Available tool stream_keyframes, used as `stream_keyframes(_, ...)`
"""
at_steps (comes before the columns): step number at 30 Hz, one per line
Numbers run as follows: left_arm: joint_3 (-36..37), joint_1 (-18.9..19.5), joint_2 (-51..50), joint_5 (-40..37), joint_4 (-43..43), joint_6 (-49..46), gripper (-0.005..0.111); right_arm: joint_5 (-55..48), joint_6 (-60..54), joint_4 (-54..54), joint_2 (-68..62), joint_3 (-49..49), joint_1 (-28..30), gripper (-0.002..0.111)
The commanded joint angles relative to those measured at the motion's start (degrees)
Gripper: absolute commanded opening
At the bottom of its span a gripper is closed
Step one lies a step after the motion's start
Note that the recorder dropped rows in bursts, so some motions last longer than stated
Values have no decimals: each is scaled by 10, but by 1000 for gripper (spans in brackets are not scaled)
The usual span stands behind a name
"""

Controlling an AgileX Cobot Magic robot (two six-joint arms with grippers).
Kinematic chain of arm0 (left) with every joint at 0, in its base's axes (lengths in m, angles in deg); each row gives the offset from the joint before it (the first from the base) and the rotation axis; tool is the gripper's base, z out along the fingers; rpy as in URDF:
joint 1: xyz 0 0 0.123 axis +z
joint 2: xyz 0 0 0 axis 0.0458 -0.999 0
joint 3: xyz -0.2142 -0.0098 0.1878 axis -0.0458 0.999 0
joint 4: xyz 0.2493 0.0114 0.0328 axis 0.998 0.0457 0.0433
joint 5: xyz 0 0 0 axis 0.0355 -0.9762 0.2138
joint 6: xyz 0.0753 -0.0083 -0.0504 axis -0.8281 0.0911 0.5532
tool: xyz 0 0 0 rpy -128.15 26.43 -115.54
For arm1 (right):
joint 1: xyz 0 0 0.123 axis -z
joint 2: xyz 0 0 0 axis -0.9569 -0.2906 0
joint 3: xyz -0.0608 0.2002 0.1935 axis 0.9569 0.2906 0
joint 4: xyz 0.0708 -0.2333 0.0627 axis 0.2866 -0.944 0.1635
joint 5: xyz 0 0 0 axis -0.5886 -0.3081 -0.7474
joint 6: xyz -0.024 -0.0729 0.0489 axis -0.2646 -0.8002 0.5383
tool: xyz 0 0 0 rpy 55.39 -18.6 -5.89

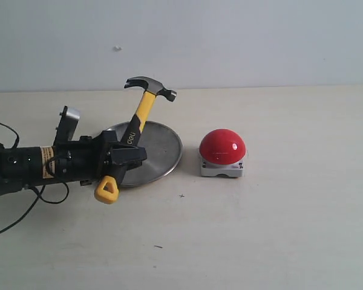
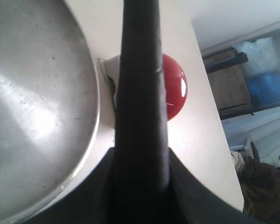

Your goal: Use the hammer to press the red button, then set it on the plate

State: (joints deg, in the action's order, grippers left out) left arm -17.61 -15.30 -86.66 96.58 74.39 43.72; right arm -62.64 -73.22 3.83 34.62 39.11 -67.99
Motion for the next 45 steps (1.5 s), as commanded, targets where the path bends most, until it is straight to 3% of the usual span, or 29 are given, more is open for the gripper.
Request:
stream_keyframes(1, -10, 2, 6, 32, -32, -11, 0, 2, 0, 2, 4, 3, 3, 0)
stream_keyframes(15, -10, 19, -14, 22, -120, 37, 0, 2, 0, 2, 4, 3, 3, 0)
stream_keyframes(20, -10, 19, -17, -55, -118, 52, 0, 2, 0, 2, 4, 3, 3, 0)
stream_keyframes(26, -13, 19, -17, -73, -123, 52, 0, 2, 0, 2, 4, 3, 3, 0)
stream_keyframes(33, -54, 17, -17, -123, -68, 99, 0, 2, 0, 2, 4, 3, 3, 0)
stream_keyframes(45, -98, -28, -18, -195, -60, 115, 0, 2, 0, 2, 4, 3, 3, 0)
